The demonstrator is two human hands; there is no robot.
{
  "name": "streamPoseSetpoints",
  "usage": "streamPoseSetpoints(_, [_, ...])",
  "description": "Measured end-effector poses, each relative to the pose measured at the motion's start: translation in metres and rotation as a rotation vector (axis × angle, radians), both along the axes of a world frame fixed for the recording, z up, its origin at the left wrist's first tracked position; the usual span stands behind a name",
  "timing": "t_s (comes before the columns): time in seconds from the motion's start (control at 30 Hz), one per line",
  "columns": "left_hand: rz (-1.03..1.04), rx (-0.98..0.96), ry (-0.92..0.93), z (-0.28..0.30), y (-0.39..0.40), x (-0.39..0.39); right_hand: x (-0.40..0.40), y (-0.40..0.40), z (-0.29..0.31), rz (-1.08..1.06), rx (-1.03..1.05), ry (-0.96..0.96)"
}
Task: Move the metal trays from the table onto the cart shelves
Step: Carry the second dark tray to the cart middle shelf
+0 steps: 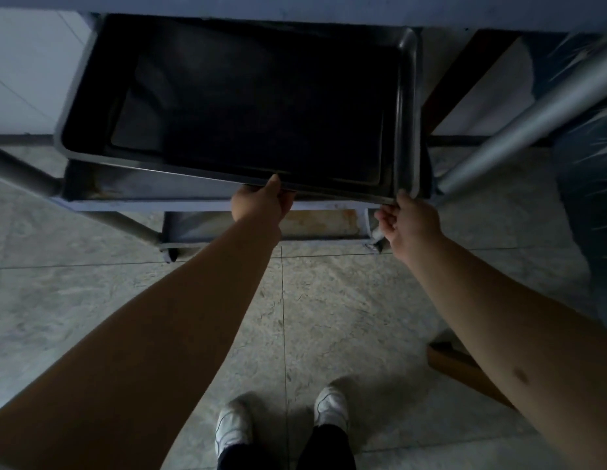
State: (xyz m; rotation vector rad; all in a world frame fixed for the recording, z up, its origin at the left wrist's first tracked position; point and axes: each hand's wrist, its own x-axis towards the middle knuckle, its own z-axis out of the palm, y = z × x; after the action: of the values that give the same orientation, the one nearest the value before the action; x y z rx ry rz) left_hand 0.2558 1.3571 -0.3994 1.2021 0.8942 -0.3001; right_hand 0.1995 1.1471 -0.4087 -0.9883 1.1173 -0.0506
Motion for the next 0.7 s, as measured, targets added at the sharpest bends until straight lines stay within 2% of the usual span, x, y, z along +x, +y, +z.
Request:
streamPoseSetpoints(0.2, [-0.133, 0.142, 0.042, -0.002, -0.009, 0.019, 0.020, -0.005, -0.001, -0.155, 0.156, -0.115])
streamPoseSetpoints(0.5, [-0.319, 0.195, 0.059, 0.006, -0.014, 0.037, 0.053, -0.015, -0.003, -0.053, 0.061, -0.052])
streamPoseSetpoints(0.63, [-0.436, 0.170, 0.060, 0.011, -0.009, 0.033, 0.047, -0.010, 0.001, -0.105, 0.124, -0.079])
streamPoseSetpoints(0.7, [-0.587, 0.296, 0.017, 0.012, -0.001, 0.023, 0.033, -0.002, 0.004, -0.050, 0.157, -0.093])
